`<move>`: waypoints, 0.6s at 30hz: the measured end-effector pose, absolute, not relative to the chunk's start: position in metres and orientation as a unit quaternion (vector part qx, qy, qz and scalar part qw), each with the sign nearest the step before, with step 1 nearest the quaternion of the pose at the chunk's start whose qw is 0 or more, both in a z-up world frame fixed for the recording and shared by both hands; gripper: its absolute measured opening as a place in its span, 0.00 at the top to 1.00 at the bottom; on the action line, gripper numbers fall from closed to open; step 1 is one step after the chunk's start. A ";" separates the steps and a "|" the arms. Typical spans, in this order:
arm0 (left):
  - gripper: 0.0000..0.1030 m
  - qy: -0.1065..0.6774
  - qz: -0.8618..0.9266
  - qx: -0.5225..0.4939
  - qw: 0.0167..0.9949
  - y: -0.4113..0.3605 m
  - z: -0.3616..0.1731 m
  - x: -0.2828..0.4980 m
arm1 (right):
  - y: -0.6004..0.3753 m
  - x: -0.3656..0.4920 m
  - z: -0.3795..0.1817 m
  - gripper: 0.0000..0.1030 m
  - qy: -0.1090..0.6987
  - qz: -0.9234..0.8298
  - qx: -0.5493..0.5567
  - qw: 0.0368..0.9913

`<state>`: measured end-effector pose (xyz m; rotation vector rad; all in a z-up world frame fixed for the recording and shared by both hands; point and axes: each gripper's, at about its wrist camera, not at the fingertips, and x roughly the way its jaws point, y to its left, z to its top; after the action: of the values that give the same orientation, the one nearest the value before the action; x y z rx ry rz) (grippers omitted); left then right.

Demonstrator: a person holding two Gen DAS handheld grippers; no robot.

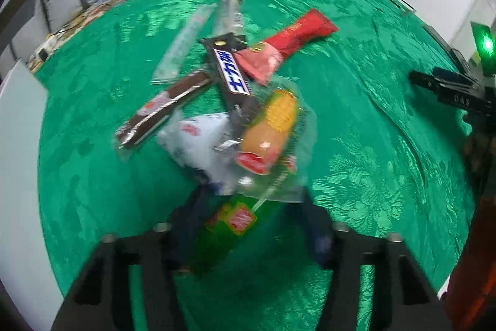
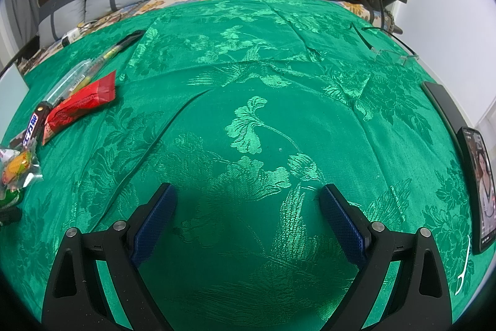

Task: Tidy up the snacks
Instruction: 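Grasp the green sausage with the left tool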

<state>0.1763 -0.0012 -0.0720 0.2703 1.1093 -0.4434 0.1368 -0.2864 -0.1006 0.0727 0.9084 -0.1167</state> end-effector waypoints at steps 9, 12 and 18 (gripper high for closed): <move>0.78 0.534 -0.174 0.043 0.826 0.032 -0.069 0.140 | -0.286 0.137 -0.101 0.07 0.438 -0.056 0.035 0.896; 0.78 0.534 -0.156 0.016 0.831 0.045 -0.070 0.119 | -0.286 0.137 -0.101 0.07 0.438 -0.056 0.035 0.896; 0.76 0.519 -0.129 -0.034 0.844 0.065 -0.073 0.102 | -0.286 0.137 -0.100 0.07 0.438 -0.057 0.035 0.896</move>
<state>0.1023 0.0650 -0.0729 -0.0711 1.0952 -0.2731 0.1367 -0.2863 -0.1004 0.0731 0.9085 -0.1171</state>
